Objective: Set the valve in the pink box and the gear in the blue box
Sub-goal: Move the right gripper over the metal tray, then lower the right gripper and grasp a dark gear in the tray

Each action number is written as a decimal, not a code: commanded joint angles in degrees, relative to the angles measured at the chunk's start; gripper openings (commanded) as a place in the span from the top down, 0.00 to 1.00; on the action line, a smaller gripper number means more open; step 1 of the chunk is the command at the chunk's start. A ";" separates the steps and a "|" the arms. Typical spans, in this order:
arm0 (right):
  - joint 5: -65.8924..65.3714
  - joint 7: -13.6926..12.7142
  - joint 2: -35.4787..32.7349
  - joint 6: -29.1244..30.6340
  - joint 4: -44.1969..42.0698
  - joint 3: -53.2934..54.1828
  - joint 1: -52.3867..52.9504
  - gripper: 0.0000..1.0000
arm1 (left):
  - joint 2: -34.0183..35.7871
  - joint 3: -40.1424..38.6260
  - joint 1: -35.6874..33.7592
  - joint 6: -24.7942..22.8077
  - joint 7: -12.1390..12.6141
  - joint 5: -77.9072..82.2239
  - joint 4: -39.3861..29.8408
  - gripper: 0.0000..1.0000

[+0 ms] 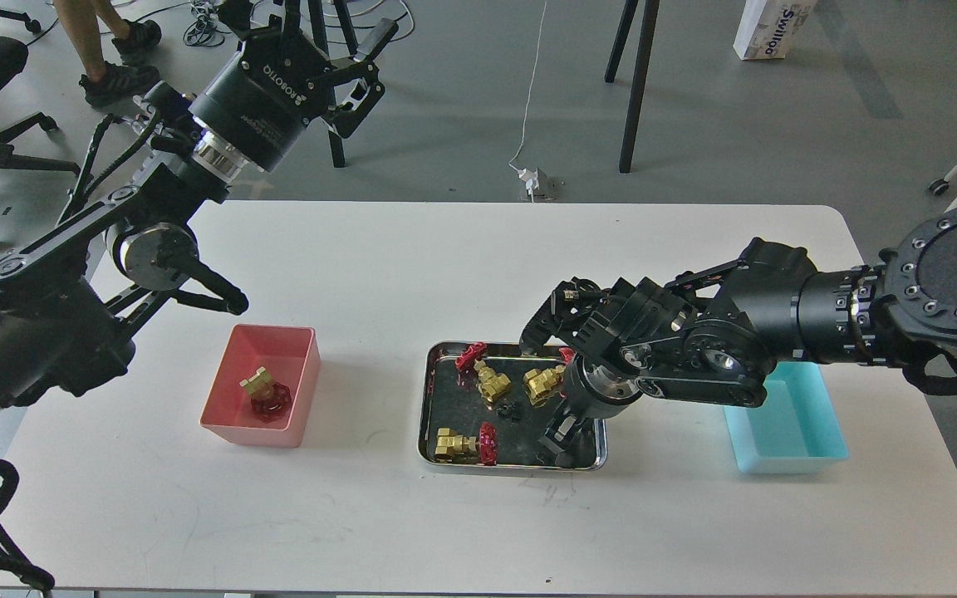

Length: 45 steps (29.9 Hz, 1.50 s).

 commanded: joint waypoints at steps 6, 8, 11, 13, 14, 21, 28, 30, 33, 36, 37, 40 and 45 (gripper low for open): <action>0.08 0.00 0.00 0.00 -1.17 0.17 -1.07 0.40 | -0.39 0.01 0.01 0.00 0.00 0.05 0.09 0.15; 0.08 0.00 0.00 0.00 -1.70 0.17 -1.34 0.40 | -0.39 0.10 0.10 0.00 0.00 0.05 0.09 0.15; 0.26 0.00 0.00 0.00 -1.88 0.35 -1.25 0.40 | -0.39 0.10 0.45 0.00 0.00 0.05 0.09 0.15; 0.43 0.18 0.00 0.00 -1.88 0.61 -1.25 0.40 | -0.39 0.01 0.54 0.00 0.00 0.22 0.09 0.15; 0.43 0.27 0.00 0.00 -1.88 0.70 -1.16 0.41 | -0.48 0.10 0.54 0.00 0.00 0.22 0.09 0.15; 0.87 0.79 0.00 0.00 -1.44 0.96 -0.90 0.41 | -0.48 0.10 0.72 0.00 0.00 0.22 0.09 0.14; 0.87 0.88 0.00 0.00 -1.44 1.58 -1.86 0.41 | -0.48 0.10 0.72 0.00 0.00 0.22 0.09 0.14; 0.87 0.88 0.00 0.00 -1.52 1.75 -2.13 0.41 | -0.48 0.10 0.81 0.00 0.00 0.22 0.17 0.14; 0.79 0.88 0.00 0.00 -1.70 1.75 -3.00 0.42 | -0.48 0.10 1.07 0.00 0.00 0.22 0.44 0.14; 0.70 0.88 0.00 0.00 -1.88 1.84 -3.27 0.42 | -0.48 0.10 1.16 0.00 0.00 0.22 0.44 0.14; 0.70 0.88 0.00 0.00 -1.88 1.84 -3.36 0.42 | -0.48 0.10 1.16 0.00 0.00 0.22 0.44 0.14; 0.70 0.88 0.00 0.00 -1.96 1.84 -3.36 0.42 | -0.48 0.10 1.16 0.00 0.00 0.22 0.44 0.13; 0.70 0.88 0.00 0.00 -2.84 2.37 -4.06 0.44 | -0.48 0.10 1.16 0.00 0.00 0.22 0.61 0.13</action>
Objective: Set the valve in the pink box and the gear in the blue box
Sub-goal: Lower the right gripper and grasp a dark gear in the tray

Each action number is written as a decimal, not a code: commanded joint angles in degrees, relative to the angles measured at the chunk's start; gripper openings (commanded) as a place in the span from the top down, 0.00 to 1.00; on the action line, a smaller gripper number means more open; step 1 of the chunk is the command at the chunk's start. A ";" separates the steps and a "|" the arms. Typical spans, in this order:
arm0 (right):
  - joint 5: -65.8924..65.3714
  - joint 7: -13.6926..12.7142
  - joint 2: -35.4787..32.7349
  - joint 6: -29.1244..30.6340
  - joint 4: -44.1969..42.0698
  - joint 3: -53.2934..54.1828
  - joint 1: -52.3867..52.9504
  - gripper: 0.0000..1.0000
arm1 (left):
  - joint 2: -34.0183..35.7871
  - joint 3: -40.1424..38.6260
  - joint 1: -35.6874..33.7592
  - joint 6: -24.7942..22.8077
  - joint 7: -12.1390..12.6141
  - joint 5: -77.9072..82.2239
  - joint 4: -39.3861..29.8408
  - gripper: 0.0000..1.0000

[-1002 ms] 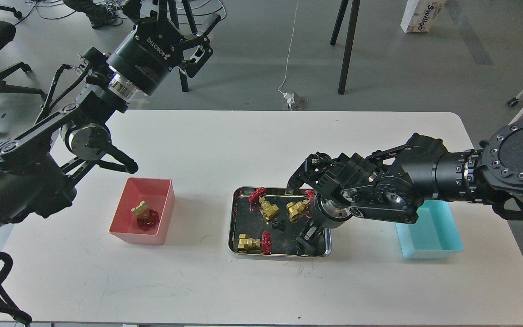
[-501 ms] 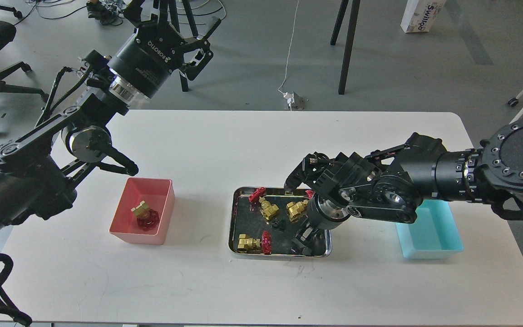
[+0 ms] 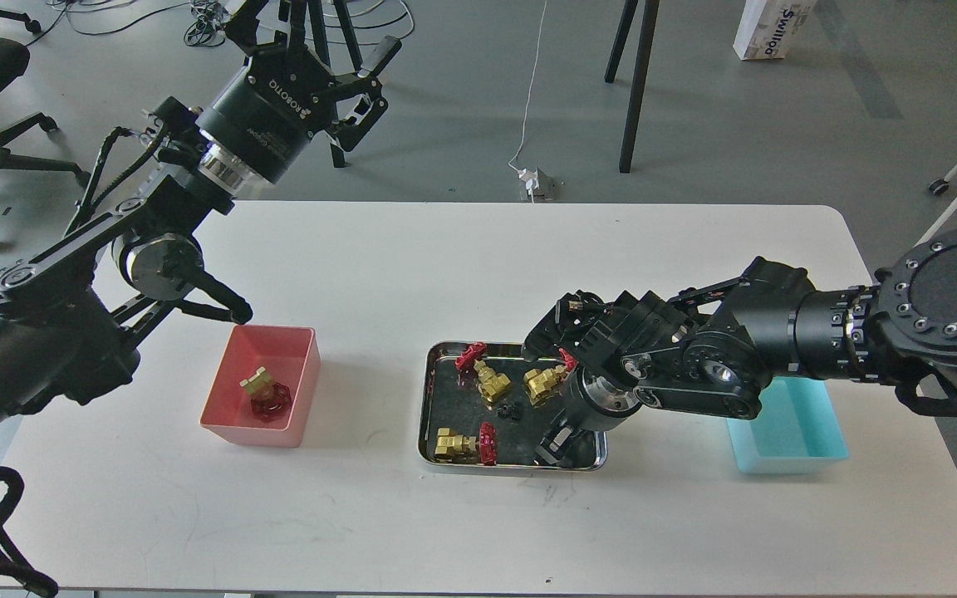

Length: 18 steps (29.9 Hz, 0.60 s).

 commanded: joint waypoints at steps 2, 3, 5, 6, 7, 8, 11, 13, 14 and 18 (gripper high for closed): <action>0.00 0.00 0.00 0.00 -0.39 0.73 -0.33 0.44 | 0.00 -0.01 0.09 0.00 0.00 0.00 0.08 0.13; 0.00 0.00 0.00 0.00 -0.47 0.73 -0.33 0.44 | 0.00 -0.01 0.35 0.00 0.00 0.00 0.08 0.13; 0.00 0.00 0.00 0.00 -0.73 0.82 -0.33 0.44 | -0.09 -0.01 0.53 0.00 0.00 0.00 0.08 0.13; 0.09 0.08 0.00 0.00 -1.17 0.90 -0.33 0.45 | -0.09 -0.01 0.53 0.00 0.00 0.00 0.08 0.13; 0.09 0.09 0.00 0.00 -1.35 1.08 -0.41 0.45 | -0.09 -0.01 0.53 0.00 0.00 0.00 0.08 0.13; 0.09 0.09 0.00 0.00 -1.53 1.34 -0.50 0.45 | -0.09 -0.01 0.53 0.00 0.00 0.00 0.08 0.13; 0.09 0.09 0.00 0.00 -1.62 1.52 -0.85 0.45 | -0.09 -0.01 0.53 0.00 0.00 0.00 0.08 0.13; 0.09 0.09 0.00 0.00 -1.79 1.52 -1.03 0.46 | -0.09 -0.01 0.53 0.00 0.00 0.00 0.08 0.13; 0.09 0.09 0.00 0.00 -1.97 1.61 -1.29 0.46 | -0.09 -0.01 0.53 0.00 0.00 0.00 0.08 0.13; 0.09 0.09 0.00 0.00 -2.05 1.87 -1.65 0.46 | -0.09 0.08 0.62 0.00 0.00 0.00 0.08 0.13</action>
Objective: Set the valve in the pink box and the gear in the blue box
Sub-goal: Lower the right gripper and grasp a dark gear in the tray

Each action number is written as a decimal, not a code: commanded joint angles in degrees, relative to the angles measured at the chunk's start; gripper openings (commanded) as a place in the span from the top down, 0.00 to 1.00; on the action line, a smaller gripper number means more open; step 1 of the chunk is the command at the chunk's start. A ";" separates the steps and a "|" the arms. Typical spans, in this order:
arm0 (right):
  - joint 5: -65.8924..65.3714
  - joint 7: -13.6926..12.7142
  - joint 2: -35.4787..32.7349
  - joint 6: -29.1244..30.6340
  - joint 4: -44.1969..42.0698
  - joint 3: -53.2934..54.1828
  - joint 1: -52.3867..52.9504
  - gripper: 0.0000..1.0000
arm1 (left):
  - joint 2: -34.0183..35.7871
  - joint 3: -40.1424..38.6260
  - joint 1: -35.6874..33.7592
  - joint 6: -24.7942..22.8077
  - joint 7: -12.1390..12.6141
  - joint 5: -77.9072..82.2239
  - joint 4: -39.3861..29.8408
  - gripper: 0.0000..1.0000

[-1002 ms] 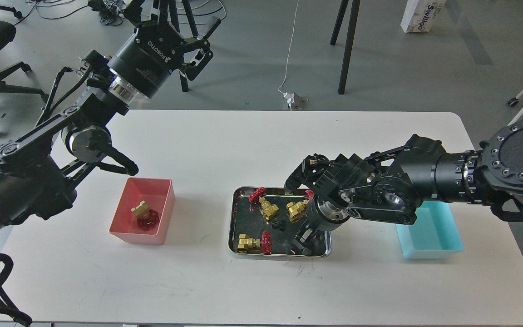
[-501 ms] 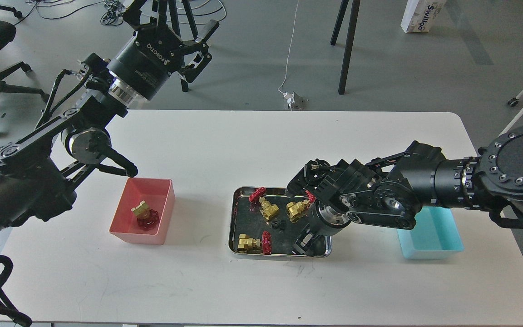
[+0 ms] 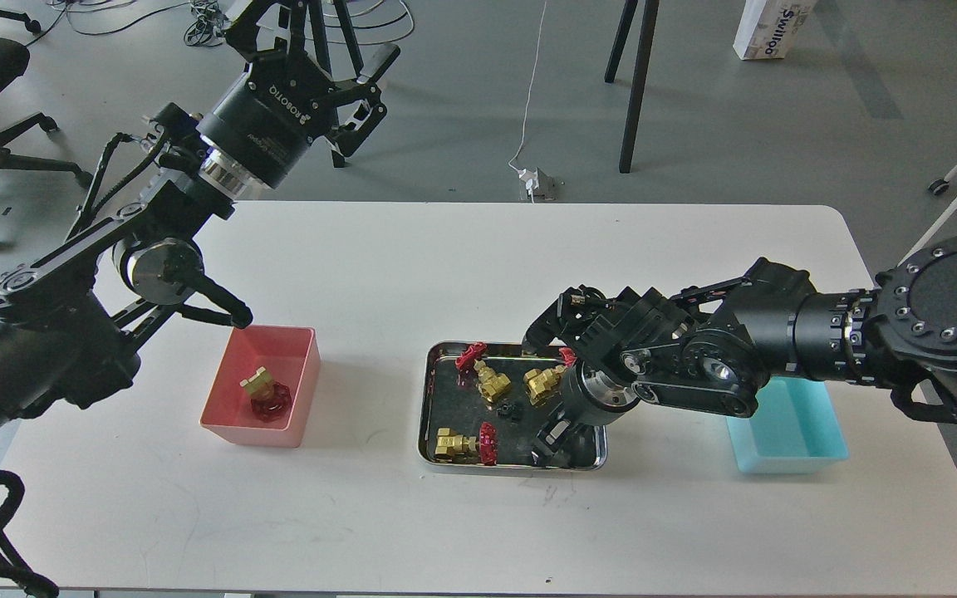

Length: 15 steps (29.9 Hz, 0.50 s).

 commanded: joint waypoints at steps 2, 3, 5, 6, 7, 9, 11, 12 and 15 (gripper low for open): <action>0.01 -0.01 0.00 0.00 -0.07 0.13 -0.27 0.46 | 0.00 0.08 0.10 0.00 0.00 0.08 -0.01 0.13; 0.01 -0.01 0.00 0.00 -0.07 0.13 -0.27 0.46 | -0.09 0.08 0.19 0.00 0.00 0.08 0.08 0.13; 0.01 -0.01 0.00 0.00 -0.07 0.13 -0.44 0.46 | -0.09 -0.01 0.27 0.00 0.00 0.08 0.08 0.13; 0.01 -0.01 0.00 0.00 -0.07 0.13 -0.44 0.47 | -0.09 -0.01 0.27 0.00 0.00 0.08 0.08 0.13; 0.01 -0.01 0.00 0.00 -0.07 0.13 -0.44 0.48 | -0.09 0.08 0.27 0.00 0.00 0.08 0.08 0.13; 0.01 -0.01 0.00 0.00 -0.07 0.13 -0.53 0.49 | -0.09 -0.01 0.27 0.00 0.00 0.08 0.34 0.13; -0.07 -0.01 0.00 0.00 -0.07 0.13 -0.62 0.52 | -0.09 -0.01 0.27 0.00 0.00 0.08 0.61 0.13; -0.07 -0.01 0.00 0.00 -0.07 0.13 -0.62 0.53 | -0.18 -0.01 0.27 0.00 0.00 0.08 0.61 0.13; 0.01 -0.01 0.00 0.00 -0.07 0.13 -0.62 0.54 | -0.62 0.08 0.27 0.00 0.00 0.08 0.61 0.12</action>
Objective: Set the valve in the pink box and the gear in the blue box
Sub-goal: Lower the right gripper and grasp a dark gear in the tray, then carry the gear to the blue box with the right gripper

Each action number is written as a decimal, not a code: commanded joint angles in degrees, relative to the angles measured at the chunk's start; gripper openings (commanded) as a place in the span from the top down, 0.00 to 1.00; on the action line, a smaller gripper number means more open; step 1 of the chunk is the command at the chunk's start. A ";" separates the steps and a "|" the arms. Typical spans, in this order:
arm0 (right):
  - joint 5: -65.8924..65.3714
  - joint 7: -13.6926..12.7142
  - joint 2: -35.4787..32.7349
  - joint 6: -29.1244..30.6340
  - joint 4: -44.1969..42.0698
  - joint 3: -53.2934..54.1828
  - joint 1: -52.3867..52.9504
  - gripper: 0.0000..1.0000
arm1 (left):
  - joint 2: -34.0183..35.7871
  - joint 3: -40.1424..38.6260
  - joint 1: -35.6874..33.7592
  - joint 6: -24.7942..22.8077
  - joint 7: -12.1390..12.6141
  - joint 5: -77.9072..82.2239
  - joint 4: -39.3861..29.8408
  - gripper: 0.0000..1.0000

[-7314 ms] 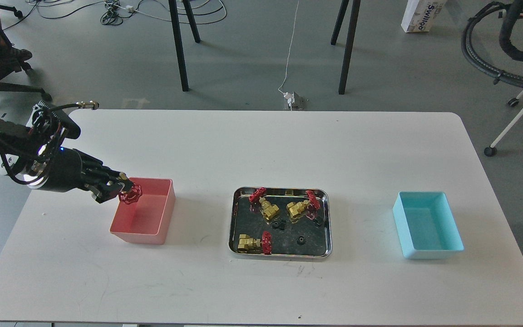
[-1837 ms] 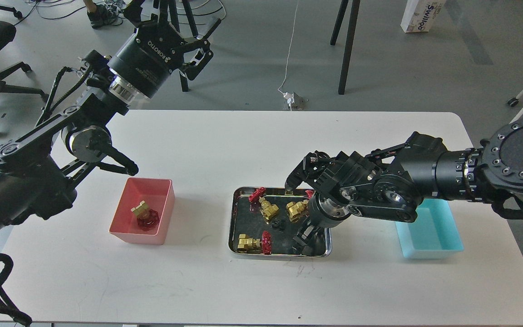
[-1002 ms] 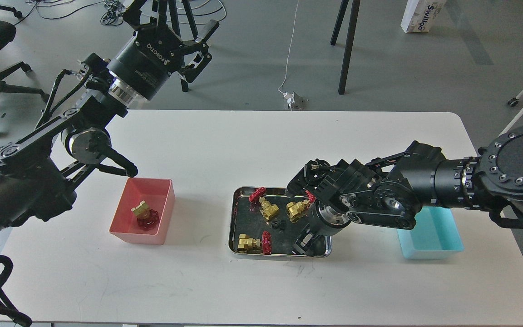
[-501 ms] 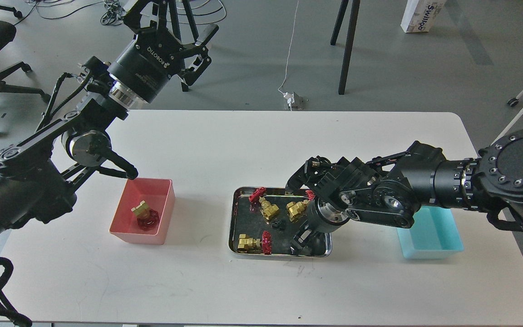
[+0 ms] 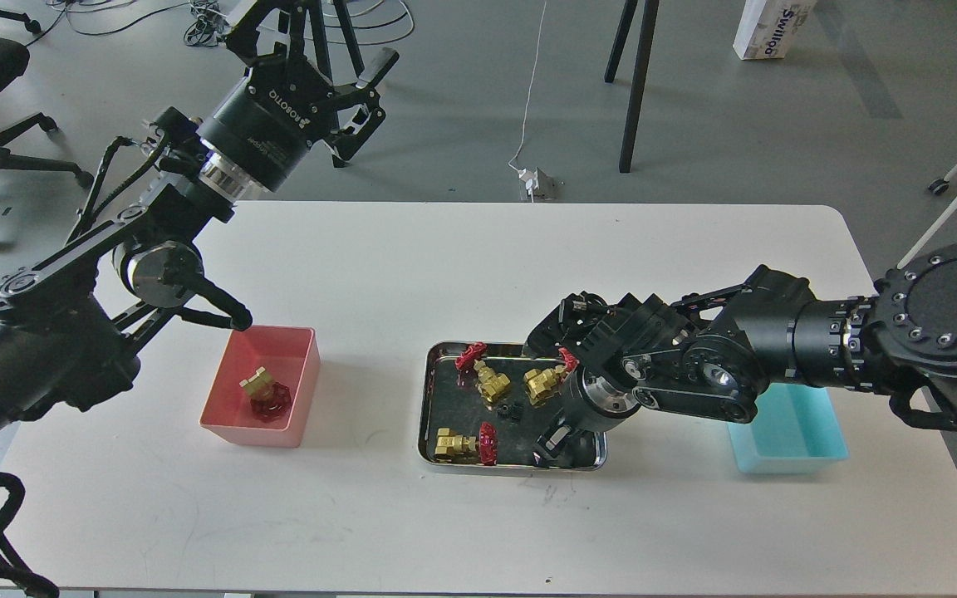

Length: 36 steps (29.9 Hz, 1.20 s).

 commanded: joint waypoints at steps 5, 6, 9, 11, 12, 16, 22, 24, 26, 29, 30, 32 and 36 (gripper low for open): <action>-0.08 -0.01 0.00 0.00 0.01 -0.10 -0.02 0.61 | -0.44 0.06 0.00 0.00 0.00 0.00 0.10 0.12; -0.08 -0.01 0.00 0.00 0.01 -0.10 -0.02 0.62 | -0.44 0.06 0.00 0.00 0.00 0.00 0.10 0.12; -0.08 -0.01 0.00 0.00 0.01 -0.10 -0.02 0.64 | -0.44 0.06 0.00 0.00 0.00 0.00 0.10 0.12; -0.08 -0.01 0.00 0.00 0.09 -0.10 -0.02 0.65 | -0.44 0.06 0.00 0.00 0.00 0.00 0.10 0.12; -0.08 -0.01 0.00 0.00 0.09 -0.10 -0.02 0.67 | -0.44 0.06 0.00 0.00 0.00 0.00 0.10 0.12; -0.08 -0.01 0.00 0.00 0.09 -0.10 -0.02 0.72 | -0.44 0.06 0.00 0.00 0.00 0.00 0.10 0.12; -0.08 0.43 0.00 0.00 0.27 -0.10 0.16 0.80 | -0.44 0.06 0.00 0.00 0.00 0.00 0.10 0.12; -0.08 0.52 0.00 0.00 0.36 -0.10 0.16 0.83 | -0.44 0.06 0.00 0.00 0.00 0.00 0.10 0.12; -0.08 0.52 0.00 0.00 0.53 -0.10 0.33 0.83 | -0.44 0.06 0.00 0.00 0.00 0.00 0.10 0.12; 0.01 0.52 0.00 0.00 0.80 -0.10 0.77 0.84 | -0.52 0.15 0.00 0.00 0.00 0.00 0.10 0.12; 0.09 0.52 0.00 0.00 0.80 -0.10 0.95 0.85 | -0.52 0.15 0.09 0.00 0.00 0.00 0.10 0.12; 0.09 0.52 0.00 0.00 1.06 -0.10 1.04 0.85 | -0.52 0.15 0.09 0.00 0.00 0.00 0.10 0.12; 0.27 0.52 0.00 0.00 1.24 0.17 1.82 0.85 | -0.52 0.15 0.09 0.00 0.00 0.00 0.10 0.12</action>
